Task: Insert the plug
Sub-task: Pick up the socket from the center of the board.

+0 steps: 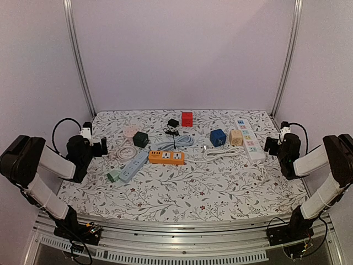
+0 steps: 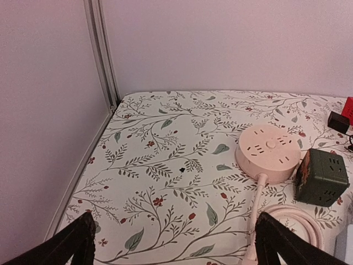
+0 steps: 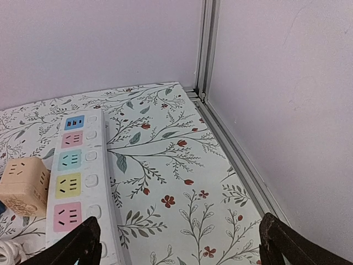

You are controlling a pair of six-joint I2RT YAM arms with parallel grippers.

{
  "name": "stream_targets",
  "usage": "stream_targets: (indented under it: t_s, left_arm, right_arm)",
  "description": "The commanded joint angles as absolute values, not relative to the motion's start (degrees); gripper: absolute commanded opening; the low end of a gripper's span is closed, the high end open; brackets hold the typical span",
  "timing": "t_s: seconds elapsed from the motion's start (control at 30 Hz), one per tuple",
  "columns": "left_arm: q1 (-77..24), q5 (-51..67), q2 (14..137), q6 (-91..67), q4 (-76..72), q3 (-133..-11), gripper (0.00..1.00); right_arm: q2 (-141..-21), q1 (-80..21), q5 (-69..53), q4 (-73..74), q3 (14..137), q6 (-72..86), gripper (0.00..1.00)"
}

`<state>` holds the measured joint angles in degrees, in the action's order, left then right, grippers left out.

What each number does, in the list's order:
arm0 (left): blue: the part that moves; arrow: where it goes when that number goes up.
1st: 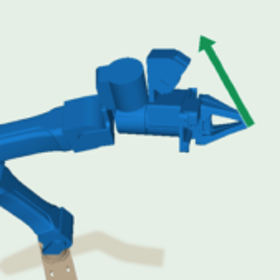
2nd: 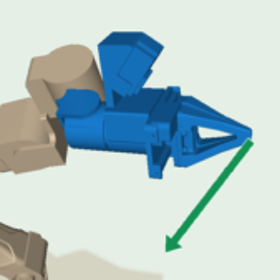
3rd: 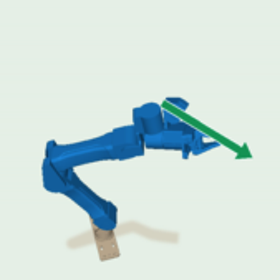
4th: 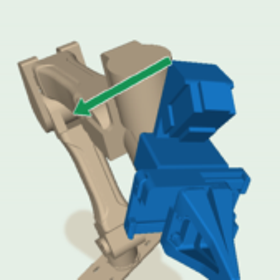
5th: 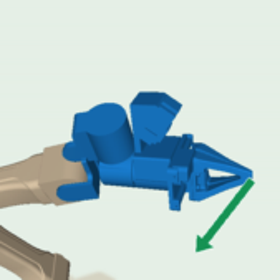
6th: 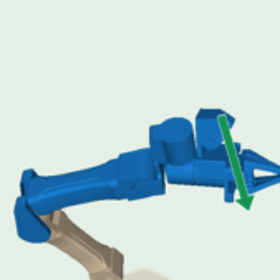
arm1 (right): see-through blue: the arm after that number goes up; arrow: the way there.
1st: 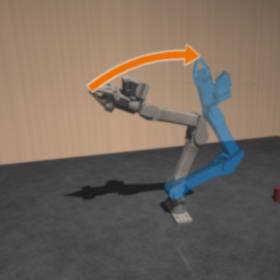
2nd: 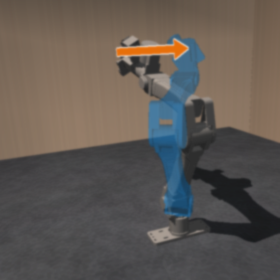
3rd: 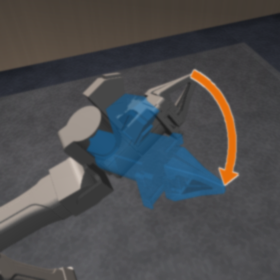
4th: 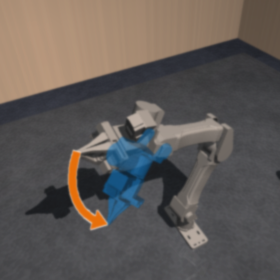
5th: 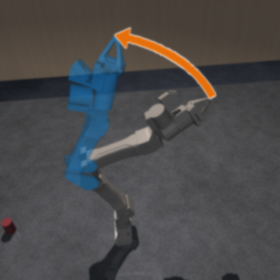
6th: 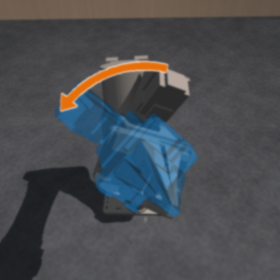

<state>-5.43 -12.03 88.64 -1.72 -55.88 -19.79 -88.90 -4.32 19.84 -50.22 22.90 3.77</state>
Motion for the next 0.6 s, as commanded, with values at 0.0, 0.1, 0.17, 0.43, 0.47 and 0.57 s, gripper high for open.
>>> stream_targets:
  t_s: [0.0,0.1,0.17,0.43,0.47,0.57]
  left_arm:
    - [-4.53,-8.94,89.48,-0.28,-56.6,-20.97,0.99]
    - [-4.23,-7.08,89.33,-0.09,-56.26,-21.01,1.0]
    - [-3.91,-6.71,89.01,-0.13,-56.32,-21.21,0.99]
    - [-3.34,3.63,80.57,13.58,-0.1,-48.48,0.99]
    - [-3.34,6.69,80.21,16.31,7.93,-51.8,0.99]
    - [-3.36,16.01,78.97,23.89,27.44,-59.26,0.99]
  right_arm:
    - [-89.47,-3.98,19.66,-51.02,23.66,3.43,0.99]
    - [-88.99,-3.87,17.51,-48.26,24.97,2.55,0.99]
    - [-85.53,-3.88,20.86,-39.76,28.17,2.79,0.99]
    - [-79.64,-3.92,16.1,12.42,54.3,6.64,0.99]
    - [-81.3,-3.87,14.98,18.86,58.3,6.76,0.99]
    - [-87.88,-3.82,12.42,36.7,69.44,8.03,0.99]
